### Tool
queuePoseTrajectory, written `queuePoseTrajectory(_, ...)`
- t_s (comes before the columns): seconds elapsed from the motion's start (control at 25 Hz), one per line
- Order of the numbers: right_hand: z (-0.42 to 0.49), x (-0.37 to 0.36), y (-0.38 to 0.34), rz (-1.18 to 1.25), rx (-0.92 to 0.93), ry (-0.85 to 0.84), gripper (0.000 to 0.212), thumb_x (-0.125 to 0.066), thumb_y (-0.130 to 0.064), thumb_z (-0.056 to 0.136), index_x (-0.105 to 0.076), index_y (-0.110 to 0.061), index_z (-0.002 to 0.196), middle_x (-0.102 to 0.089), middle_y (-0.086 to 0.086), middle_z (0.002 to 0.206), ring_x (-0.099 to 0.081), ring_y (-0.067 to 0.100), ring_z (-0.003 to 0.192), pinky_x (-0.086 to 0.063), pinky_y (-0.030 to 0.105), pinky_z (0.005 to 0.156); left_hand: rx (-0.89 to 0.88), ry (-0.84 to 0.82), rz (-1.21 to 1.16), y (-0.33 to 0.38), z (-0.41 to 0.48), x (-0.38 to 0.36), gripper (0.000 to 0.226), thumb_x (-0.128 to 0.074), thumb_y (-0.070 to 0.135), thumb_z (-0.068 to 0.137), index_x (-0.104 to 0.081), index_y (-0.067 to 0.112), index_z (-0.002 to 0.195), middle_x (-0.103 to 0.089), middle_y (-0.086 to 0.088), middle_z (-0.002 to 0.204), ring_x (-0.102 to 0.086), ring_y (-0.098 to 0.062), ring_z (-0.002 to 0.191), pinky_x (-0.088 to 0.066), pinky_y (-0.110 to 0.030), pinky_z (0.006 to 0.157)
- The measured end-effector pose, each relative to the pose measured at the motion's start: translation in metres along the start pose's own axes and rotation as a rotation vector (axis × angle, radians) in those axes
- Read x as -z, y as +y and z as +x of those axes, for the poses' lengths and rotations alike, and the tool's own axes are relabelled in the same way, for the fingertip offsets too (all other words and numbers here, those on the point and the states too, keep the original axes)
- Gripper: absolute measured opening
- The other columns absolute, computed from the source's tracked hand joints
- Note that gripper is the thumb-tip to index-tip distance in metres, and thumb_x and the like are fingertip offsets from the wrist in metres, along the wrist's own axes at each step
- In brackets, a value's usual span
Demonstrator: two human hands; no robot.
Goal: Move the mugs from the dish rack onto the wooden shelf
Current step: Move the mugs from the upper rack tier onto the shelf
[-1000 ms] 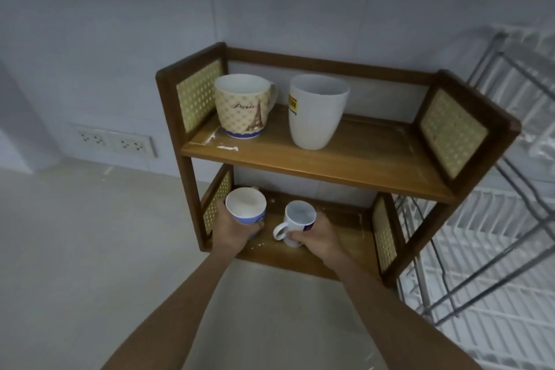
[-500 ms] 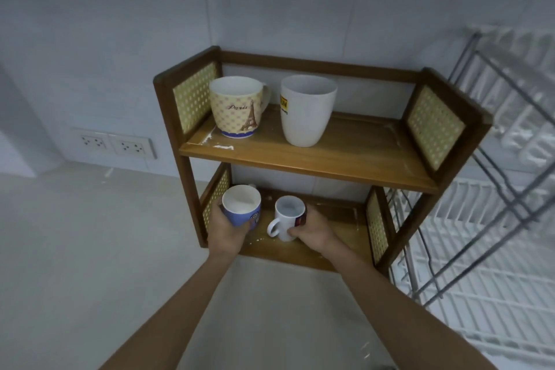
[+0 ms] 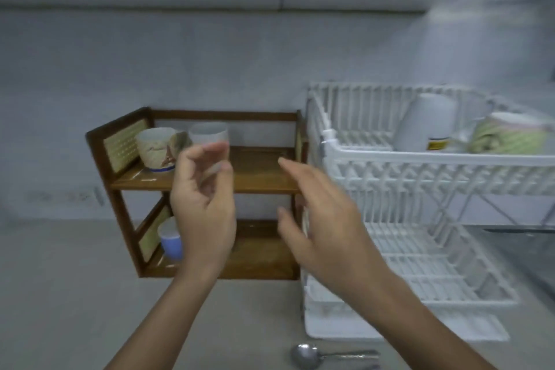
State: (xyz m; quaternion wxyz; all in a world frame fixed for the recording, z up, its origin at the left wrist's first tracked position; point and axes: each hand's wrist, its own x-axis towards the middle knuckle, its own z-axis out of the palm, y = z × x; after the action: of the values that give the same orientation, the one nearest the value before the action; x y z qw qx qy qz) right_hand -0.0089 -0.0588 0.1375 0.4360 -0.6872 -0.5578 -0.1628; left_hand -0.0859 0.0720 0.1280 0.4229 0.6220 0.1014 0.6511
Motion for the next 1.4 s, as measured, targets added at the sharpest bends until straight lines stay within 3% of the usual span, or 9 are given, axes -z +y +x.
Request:
queuePoseTrajectory(0.24,0.025,0.131,0.059,-0.316,-0.019,0.142,0.043,-0.067,-0.009,0.082,-0.059,-0.005,0.124,-0.063,0.011,0.123,-0.058,0.022,0.112,-0.042,0.027,0.093,-0.257,-0.488,0.037,0.057,0.033,-0.122,0.024,-0.054,0.008,0.089,-0.06,0.024,0.105,-0.063,0.009,0.103,-0.06,-0.004,0.099,-0.049,-0.019,0.084)
queuePoseTrajectory(0.36,0.049,0.188,0.116,-0.595,-0.209,-0.164,0.041,-0.06,-0.011,0.085,-0.058,-0.014,0.125,-0.056,0.007,0.133,-0.053,0.026,0.119,-0.039,0.034,0.1,-0.533,-0.806,0.511,0.052,0.054,-0.188,0.041,-0.056,0.009,0.086,-0.054,0.019,0.125,-0.057,0.0,0.127,-0.052,-0.018,0.118,-0.041,-0.032,0.098)
queuePoseTrajectory(0.52,0.076,0.236,0.164,-1.259,-0.282,-0.668,0.049,-0.053,-0.016,0.088,-0.046,-0.025,0.136,-0.043,0.001,0.144,-0.041,0.024,0.132,-0.037,0.043,0.105,-1.252,-1.118,1.357,0.032,0.062,-0.267,0.063,-0.049,0.006,0.089,-0.023,0.019,0.145,-0.021,-0.011,0.156,-0.019,-0.032,0.143,-0.017,-0.048,0.116)
queuePoseTrajectory(0.64,0.087,0.241,0.186,-1.502,-0.177,-0.867,0.061,-0.06,-0.021,0.09,-0.033,-0.032,0.143,-0.034,-0.001,0.149,-0.035,0.024,0.135,-0.037,0.043,0.104,-1.61,-1.156,1.627,0.014,0.051,-0.309,0.073,-0.055,0.016,0.091,-0.01,0.021,0.148,-0.009,-0.01,0.16,-0.005,-0.034,0.146,-0.002,-0.055,0.116)
queuePoseTrajectory(0.76,0.087,0.23,0.204,-1.576,-0.169,-0.969,0.063,-0.062,-0.02,0.091,-0.03,-0.033,0.144,-0.03,0.001,0.15,-0.039,0.033,0.131,-0.042,0.041,0.101,-1.751,-1.139,1.688,0.005,0.048,-0.325,0.074,-0.063,0.013,0.085,-0.018,0.018,0.143,-0.028,-0.01,0.151,-0.019,-0.034,0.142,-0.001,-0.056,0.115)
queuePoseTrajectory(1.0,0.091,0.218,0.212,-1.84,0.062,-0.993,0.058,-0.057,-0.031,0.093,-0.027,-0.032,0.142,-0.042,0.0,0.138,-0.052,0.033,0.115,-0.04,0.039,0.095,-1.551,-1.061,1.641,0.0,0.062,-0.312,0.069,-0.064,0.006,0.08,-0.026,0.02,0.136,-0.04,-0.011,0.134,-0.04,-0.034,0.124,-0.001,-0.06,0.113)
queuePoseTrajectory(1.16,0.1,0.245,0.194,-1.715,-0.102,-0.7,0.095,-0.076,-0.055,0.063,-0.028,-0.026,0.14,-0.05,0.006,0.13,-0.053,0.033,0.114,-0.037,0.039,0.093,-1.081,-0.946,1.457,0.019,0.077,-0.293,0.084,-0.074,0.019,0.071,-0.026,0.021,0.14,-0.04,-0.012,0.138,-0.042,-0.032,0.122,-0.013,-0.059,0.112)
queuePoseTrajectory(1.28,0.097,0.255,0.172,-1.172,-0.302,-0.262,0.097,-0.076,-0.064,0.052,-0.038,-0.019,0.129,-0.058,0.009,0.119,-0.06,0.034,0.1,-0.046,0.039,0.083,-0.727,-0.74,1.09,0.036,0.085,-0.259,0.089,-0.079,0.035,0.057,-0.038,0.023,0.135,-0.05,-0.006,0.129,-0.047,-0.029,0.113,-0.031,-0.042,0.098)
queuePoseTrajectory(1.4,0.088,0.238,0.14,-0.318,-0.468,0.136,0.088,-0.078,-0.066,0.047,-0.046,-0.019,0.113,-0.061,0.004,0.104,-0.061,0.025,0.091,-0.051,0.033,0.068,-0.433,-0.486,0.716,0.048,0.08,-0.203,0.092,-0.08,0.049,0.051,-0.044,0.022,0.13,-0.057,-0.004,0.121,-0.049,-0.029,0.108,-0.04,-0.039,0.085)
